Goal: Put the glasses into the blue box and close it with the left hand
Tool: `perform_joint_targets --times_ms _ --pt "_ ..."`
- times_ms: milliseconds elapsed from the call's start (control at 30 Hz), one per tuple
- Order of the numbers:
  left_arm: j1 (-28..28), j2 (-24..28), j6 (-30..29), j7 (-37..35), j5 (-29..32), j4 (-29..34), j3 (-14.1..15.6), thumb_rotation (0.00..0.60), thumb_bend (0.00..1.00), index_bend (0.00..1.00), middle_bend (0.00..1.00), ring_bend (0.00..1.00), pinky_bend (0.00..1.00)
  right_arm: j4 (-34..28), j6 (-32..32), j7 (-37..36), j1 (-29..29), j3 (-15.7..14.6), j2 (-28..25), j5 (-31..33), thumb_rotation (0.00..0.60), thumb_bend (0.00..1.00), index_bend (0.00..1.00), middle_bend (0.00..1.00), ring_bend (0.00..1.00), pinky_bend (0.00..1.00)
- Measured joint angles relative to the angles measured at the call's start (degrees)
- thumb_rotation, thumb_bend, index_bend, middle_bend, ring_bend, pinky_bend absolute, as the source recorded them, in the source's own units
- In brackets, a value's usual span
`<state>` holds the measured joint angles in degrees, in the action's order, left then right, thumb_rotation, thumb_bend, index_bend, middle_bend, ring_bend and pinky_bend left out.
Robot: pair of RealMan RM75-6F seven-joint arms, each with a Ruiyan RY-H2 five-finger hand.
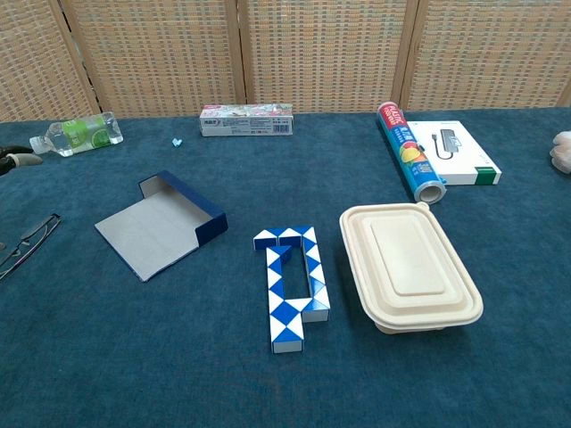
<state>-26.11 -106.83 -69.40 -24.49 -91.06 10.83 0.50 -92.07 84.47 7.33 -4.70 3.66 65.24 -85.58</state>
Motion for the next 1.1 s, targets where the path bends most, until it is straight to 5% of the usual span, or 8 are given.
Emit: perform_joint_targets --times_ms 1100 --pt "-0.3 3.5 -9.0 4.6 -2.1 10.2 2.3 0.600 0.00 0.00 0.00 0.00 0.00 0.0 -0.1 -0.3 0.0 0.0 -0.1 0.1 0.600 0.00 0.00 0.00 0.00 0.00"
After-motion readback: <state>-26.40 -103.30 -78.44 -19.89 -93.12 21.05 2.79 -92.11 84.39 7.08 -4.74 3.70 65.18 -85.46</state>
